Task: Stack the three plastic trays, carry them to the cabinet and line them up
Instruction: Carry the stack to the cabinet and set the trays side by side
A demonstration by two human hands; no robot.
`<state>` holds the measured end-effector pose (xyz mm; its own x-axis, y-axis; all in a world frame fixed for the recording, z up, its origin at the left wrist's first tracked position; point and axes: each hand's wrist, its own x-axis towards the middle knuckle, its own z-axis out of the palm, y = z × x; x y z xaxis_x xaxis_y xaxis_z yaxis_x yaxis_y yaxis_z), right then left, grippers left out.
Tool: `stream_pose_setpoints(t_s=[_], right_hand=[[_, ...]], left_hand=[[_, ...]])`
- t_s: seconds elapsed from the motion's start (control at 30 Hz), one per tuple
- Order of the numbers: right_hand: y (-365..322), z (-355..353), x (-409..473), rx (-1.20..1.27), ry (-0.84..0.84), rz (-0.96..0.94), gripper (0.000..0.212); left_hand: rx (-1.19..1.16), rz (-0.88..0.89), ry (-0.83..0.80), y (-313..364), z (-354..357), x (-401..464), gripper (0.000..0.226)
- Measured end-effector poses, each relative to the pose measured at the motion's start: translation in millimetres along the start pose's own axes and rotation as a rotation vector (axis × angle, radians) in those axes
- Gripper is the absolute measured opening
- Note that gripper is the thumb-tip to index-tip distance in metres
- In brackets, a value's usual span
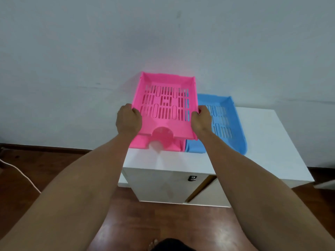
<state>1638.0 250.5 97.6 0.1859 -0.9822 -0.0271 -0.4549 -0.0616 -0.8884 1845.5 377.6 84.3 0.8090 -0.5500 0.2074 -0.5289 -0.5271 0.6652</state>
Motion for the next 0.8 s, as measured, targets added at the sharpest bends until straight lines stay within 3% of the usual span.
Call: stream_pose_setpoints(t_s=[0.27, 0.47, 0.57, 0.8], right_hand=[[27, -106, 16, -0.048, 0.111, -0.042, 0.027], [71, -211, 35, -0.023, 0.103, -0.023, 0.028], [99, -266, 49, -0.030, 0.090, -0.028, 0.028], [156, -370, 73, -0.123, 0.065, -0.035, 0.027]], left_hand=[[-0.071, 0.138, -0.068, 77, 35, -42, 0.021], [-0.123, 0.125, -0.103, 158, 90, -95, 0.029], [-0.144, 0.122, -0.098, 203, 120, -131, 0.017], [-0.140, 0.051, -0.106, 283, 176, -205, 0.016]])
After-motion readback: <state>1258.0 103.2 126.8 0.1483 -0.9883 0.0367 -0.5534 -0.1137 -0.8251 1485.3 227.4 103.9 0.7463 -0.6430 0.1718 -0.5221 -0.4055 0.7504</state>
